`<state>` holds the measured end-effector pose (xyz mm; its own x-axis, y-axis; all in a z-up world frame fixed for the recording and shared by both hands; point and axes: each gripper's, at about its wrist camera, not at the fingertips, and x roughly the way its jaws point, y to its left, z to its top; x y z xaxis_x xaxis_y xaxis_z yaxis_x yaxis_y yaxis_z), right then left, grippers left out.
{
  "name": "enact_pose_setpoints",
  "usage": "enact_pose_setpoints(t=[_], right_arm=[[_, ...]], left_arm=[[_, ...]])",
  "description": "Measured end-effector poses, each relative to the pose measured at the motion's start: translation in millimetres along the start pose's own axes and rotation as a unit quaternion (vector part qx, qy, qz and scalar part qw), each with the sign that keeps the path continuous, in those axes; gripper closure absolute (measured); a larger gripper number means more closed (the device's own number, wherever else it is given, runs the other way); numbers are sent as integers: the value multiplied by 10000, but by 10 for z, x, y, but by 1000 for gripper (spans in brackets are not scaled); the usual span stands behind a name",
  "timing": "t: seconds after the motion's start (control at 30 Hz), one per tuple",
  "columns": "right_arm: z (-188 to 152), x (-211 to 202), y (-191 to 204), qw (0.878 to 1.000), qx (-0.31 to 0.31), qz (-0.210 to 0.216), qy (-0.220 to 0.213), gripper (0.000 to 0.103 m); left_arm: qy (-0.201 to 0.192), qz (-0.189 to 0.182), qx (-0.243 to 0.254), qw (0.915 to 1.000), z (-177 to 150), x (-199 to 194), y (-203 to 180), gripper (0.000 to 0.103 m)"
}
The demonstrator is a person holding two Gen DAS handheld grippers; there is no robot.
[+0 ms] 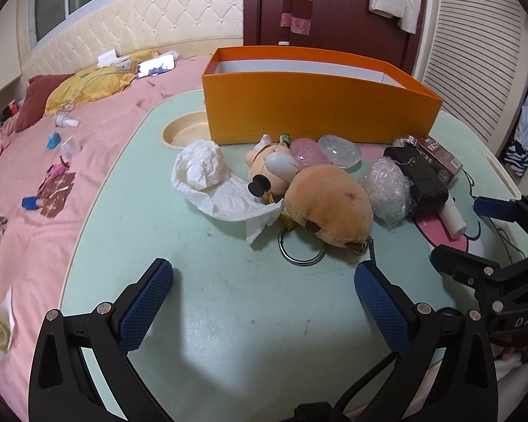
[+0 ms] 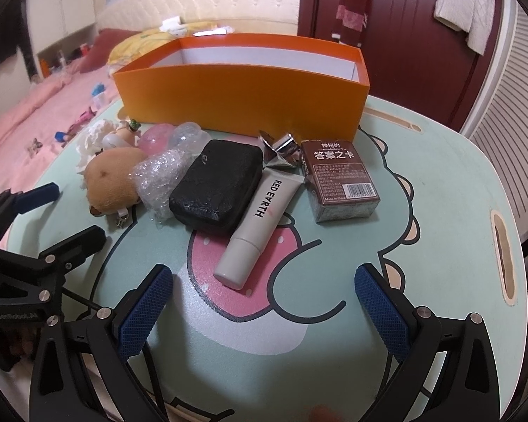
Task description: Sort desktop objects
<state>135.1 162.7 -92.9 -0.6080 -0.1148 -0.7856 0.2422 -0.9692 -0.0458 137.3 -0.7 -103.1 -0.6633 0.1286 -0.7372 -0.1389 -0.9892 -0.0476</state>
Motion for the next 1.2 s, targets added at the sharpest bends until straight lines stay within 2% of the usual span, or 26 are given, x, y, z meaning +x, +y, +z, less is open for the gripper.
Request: enact_pose_setpoints(t=[0.27, 0.7, 0.9, 1.2], right_arm=[[-32, -4, 1, 9998, -96, 89, -141, 0], [-49, -131, -2, 9994, 93, 39, -336, 0], [-79, -203, -63, 9993, 216, -31, -299, 0], [-80, -160, -124, 9994, 295, -99, -142, 0]], left_arm=[[18, 43, -83, 10000, -4, -8, -8, 0], [-32, 94, -194, 9998, 0, -140, 58, 0], [80, 127, -204, 9997, -56, -254, 52, 0], [241, 110, -16, 9996, -20, -165, -1, 0]])
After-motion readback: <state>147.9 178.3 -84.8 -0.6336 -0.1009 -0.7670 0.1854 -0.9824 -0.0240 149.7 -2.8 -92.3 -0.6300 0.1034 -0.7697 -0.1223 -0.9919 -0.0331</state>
